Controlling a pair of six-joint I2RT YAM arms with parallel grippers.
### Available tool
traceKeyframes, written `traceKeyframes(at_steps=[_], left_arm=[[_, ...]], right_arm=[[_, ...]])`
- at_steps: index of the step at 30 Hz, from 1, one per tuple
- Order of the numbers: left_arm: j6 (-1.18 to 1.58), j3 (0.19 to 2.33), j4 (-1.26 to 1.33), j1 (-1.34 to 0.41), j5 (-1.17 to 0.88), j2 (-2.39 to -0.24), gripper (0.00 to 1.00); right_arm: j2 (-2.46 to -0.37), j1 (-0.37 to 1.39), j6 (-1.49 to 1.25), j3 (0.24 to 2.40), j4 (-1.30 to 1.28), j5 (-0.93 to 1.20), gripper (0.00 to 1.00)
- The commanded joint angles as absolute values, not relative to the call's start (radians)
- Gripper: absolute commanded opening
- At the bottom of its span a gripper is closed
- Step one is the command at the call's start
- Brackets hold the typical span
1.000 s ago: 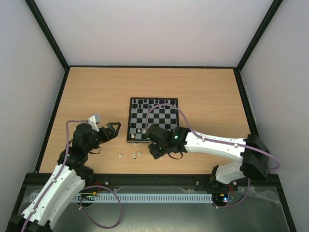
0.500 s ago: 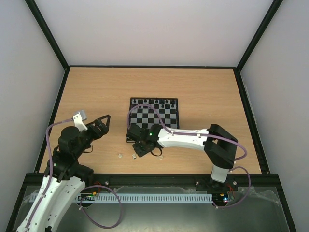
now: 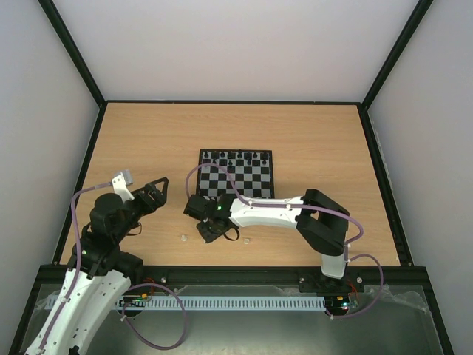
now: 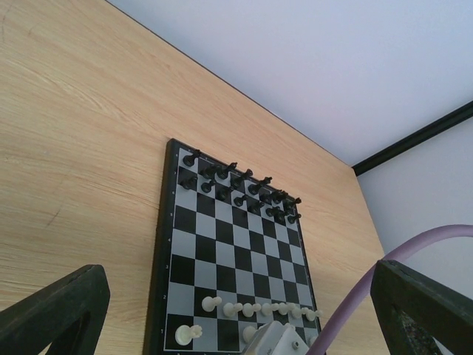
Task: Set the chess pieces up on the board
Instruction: Pick up the chess piece at the center of the board.
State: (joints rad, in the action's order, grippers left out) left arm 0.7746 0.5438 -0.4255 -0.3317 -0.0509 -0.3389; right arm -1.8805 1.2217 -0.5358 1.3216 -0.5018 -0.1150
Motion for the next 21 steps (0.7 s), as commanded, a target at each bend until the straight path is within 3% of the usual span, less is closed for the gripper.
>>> traceKeyframes(at_steps=[1, 21], left_arm=[[0.767, 0.552, -0.423, -0.334, -0.051, -0.332, 0.99], [0.775, 0.539, -0.408, -0.333, -0.064, -0.337, 0.99]], right_arm=[[-1.897, 1.242, -0.547, 1.337, -0.577, -0.147, 0.26], [-1.905, 1.244, -0.544, 1.319, -0.589, -0.162, 0.08]])
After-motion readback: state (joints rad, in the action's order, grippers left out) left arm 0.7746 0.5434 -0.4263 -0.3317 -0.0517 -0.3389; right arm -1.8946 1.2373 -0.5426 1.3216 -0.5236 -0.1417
